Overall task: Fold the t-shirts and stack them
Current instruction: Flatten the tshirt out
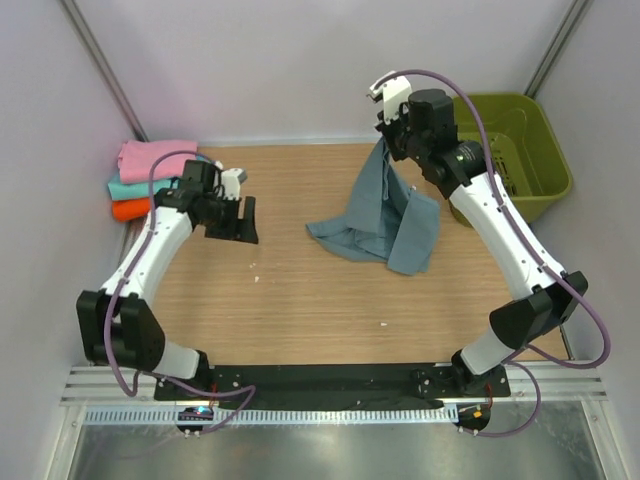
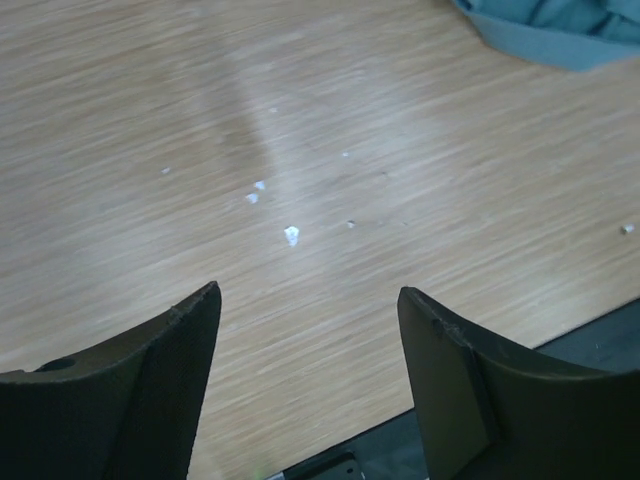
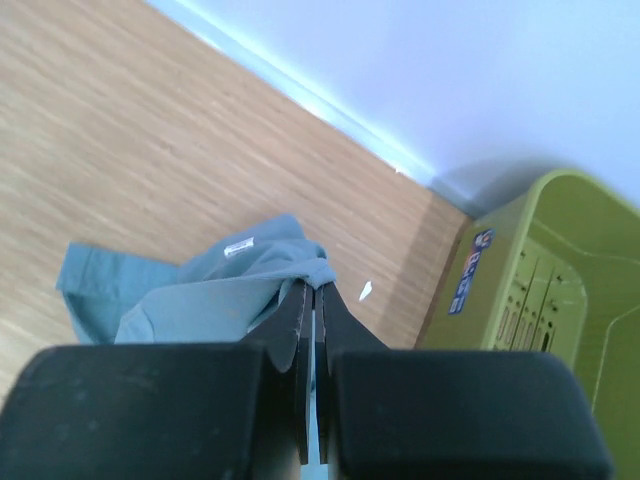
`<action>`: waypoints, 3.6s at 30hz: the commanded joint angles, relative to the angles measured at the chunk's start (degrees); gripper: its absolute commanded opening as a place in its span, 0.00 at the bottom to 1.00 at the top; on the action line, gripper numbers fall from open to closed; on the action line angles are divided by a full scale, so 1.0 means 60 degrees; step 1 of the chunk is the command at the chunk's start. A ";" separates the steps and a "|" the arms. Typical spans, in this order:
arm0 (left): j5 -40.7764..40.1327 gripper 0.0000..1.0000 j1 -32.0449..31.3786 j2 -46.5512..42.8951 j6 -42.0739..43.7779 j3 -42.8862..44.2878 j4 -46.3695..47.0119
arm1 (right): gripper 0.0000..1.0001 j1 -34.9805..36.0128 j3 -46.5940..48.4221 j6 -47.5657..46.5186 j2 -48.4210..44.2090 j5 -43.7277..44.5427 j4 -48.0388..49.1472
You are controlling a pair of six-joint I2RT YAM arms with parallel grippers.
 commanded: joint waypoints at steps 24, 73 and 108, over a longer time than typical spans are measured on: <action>-0.3044 0.53 -0.4833 0.8231 0.3882 0.8703 -0.2027 | 0.01 -0.2162 -0.0776 0.0450 -0.0882 -0.0358 0.1019; -0.4088 0.42 -0.5816 0.9534 0.5730 0.9112 -0.2583 | 0.02 -0.2792 -0.1802 0.0626 -0.1322 -0.0534 0.1223; -0.3898 0.32 -0.5406 1.0018 0.5613 0.9801 -0.2905 | 0.01 -0.3216 -0.2476 0.0758 -0.1615 -0.0564 0.1355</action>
